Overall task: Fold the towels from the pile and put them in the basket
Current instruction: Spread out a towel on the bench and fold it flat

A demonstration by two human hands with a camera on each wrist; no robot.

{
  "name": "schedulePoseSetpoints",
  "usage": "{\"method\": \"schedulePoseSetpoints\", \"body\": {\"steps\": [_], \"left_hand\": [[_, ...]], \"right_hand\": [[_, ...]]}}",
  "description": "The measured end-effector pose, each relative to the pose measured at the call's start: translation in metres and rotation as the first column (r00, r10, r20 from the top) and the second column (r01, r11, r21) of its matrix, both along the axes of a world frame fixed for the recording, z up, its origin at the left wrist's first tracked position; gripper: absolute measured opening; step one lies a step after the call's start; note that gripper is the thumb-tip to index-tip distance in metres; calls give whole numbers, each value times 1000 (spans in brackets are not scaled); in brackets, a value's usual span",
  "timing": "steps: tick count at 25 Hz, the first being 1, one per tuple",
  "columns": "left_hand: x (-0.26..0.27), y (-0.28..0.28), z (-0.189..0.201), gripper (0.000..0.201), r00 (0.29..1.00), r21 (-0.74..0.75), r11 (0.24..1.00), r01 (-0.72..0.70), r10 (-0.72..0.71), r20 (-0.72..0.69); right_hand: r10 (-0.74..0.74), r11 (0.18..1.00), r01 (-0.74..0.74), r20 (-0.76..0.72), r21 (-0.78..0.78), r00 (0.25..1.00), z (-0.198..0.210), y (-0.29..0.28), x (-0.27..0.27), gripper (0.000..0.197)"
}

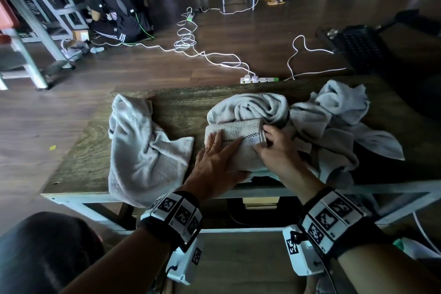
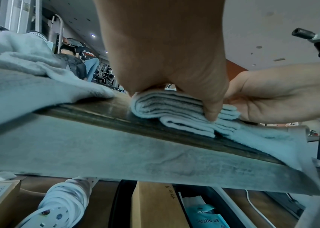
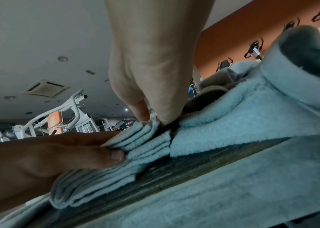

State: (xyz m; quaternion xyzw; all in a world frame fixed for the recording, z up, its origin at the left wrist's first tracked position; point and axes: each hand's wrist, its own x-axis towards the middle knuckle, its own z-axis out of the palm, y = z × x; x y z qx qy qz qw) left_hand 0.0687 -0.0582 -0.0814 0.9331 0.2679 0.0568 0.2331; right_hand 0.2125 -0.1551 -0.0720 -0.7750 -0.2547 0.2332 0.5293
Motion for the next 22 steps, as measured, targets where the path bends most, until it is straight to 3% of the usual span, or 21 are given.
{"method": "schedulePoseSetpoints", "body": {"steps": [5,8,11,13,16,22], "left_hand": [[0,-2,-2,89,1000,33,999,2,-2,-10],[3,-1,0,75,997,87,996,-27,21,68],[8,1,3,70,983,15,993,-114,111,149],[12,0,3,74,984,41,996,-78,71,162],[14,-8,-1,87,991,137,987,87,-100,93],[16,-12,-4,98,995,227,969,94,-101,17]], "right_hand": [[30,990,1,209,-143,977,4,2,5,39],[38,989,17,362,-147,932,7,-1,2,50],[68,983,17,454,-181,889,8,-4,1,49],[47,987,13,375,-158,926,10,-4,5,45],[24,997,-11,172,-74,985,10,-1,14,46],[172,985,-172,-49,12,984,6,-4,21,70]]}}
